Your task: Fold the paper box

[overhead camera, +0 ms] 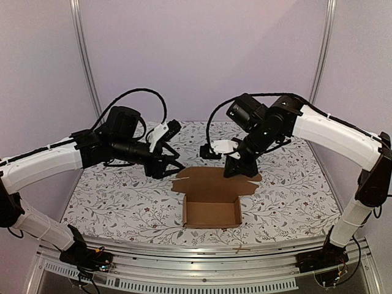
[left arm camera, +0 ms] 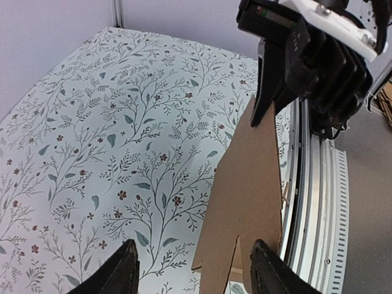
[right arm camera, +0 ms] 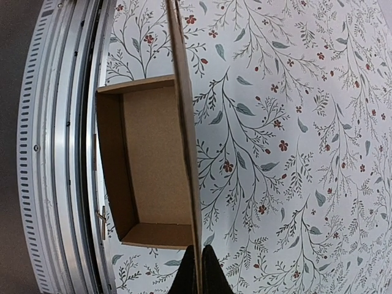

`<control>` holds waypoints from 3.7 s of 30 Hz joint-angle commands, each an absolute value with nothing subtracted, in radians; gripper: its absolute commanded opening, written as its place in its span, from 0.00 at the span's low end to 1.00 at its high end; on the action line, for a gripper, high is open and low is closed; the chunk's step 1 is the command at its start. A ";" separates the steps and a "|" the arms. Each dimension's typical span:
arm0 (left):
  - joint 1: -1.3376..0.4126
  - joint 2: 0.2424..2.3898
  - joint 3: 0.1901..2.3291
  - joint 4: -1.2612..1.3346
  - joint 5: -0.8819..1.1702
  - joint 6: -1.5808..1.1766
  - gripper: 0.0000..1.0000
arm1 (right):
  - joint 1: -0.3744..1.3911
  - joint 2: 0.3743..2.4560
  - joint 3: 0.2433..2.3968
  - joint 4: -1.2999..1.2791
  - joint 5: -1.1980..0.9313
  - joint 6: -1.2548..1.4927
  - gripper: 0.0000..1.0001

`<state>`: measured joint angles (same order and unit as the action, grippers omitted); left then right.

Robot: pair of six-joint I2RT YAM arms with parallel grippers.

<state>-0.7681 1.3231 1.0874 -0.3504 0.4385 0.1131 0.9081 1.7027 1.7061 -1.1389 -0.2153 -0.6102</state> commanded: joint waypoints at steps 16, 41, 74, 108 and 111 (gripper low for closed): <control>-0.842 1.360 1.100 -0.346 0.585 0.148 0.62 | 0.899 1.738 1.758 -1.152 -0.244 -0.572 0.00; -0.781 1.262 1.133 -0.504 0.383 0.185 0.64 | 0.899 1.701 1.732 -1.212 -0.357 -0.643 0.00; -0.841 1.407 1.164 -0.444 0.651 0.171 0.57 | 0.898 1.736 1.761 -1.228 -0.406 -0.620 0.00; -0.899 1.529 1.172 -0.262 0.753 0.047 0.00 | 0.899 1.736 1.777 -1.274 -0.528 -0.632 0.00; -0.899 1.520 1.164 -0.262 0.734 0.035 0.00 | 0.897 1.722 1.769 -1.267 -0.490 -0.625 0.09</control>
<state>-0.8883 1.5078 1.1625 -0.3008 0.7666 0.0574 0.8886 1.7237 1.7473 -1.3361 -0.4725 -0.6312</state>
